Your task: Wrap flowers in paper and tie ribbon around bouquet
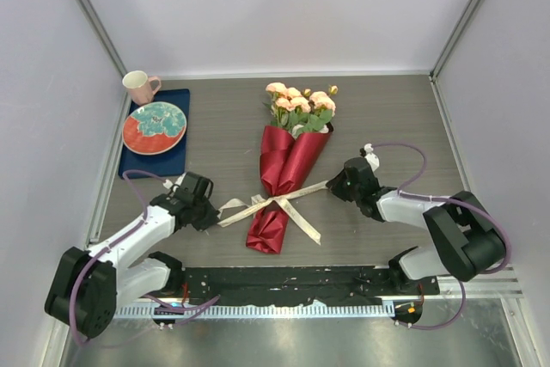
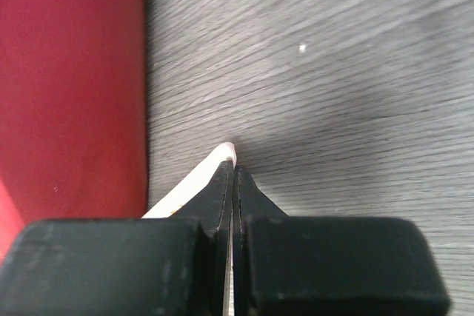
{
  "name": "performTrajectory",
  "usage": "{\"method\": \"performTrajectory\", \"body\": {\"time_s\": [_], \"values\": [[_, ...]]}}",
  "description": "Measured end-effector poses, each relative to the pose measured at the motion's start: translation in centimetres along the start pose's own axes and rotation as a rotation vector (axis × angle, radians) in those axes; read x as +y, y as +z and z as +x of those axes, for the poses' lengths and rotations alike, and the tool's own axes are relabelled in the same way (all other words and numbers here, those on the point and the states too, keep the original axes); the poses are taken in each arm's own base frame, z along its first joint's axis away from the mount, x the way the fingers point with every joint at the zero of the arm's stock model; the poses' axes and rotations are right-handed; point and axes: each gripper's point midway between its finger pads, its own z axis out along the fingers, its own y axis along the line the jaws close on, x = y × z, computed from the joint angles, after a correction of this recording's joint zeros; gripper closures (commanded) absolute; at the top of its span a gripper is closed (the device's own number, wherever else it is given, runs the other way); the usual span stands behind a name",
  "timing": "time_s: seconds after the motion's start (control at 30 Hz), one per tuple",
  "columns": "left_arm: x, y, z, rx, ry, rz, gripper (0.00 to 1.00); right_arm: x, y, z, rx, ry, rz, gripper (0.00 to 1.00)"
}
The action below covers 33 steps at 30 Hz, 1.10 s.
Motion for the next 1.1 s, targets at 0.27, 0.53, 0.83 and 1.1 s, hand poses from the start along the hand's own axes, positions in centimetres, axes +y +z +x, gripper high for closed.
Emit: {"method": "performTrajectory", "body": {"time_s": [0.27, 0.53, 0.83, 1.1], "values": [[0.1, 0.0, -0.3, -0.008, -0.045, -0.009, 1.00, -1.5, 0.5, -1.2, -0.041, 0.132, 0.000, 1.00], [0.2, -0.7, -1.8, -0.061, -0.122, 0.028, 1.00, -3.4, -0.2, -2.4, -0.077, 0.230, 0.019, 1.00], [0.2, -0.9, -2.3, -0.059, -0.164, 0.046, 1.00, -5.5, -1.0, -3.3, -0.092, 0.373, 0.015, 1.00], [-0.5, -1.3, -2.5, -0.053, -0.186, 0.091, 1.00, -7.8, -2.2, -4.1, -0.078, 0.501, -0.011, 1.00]]}}
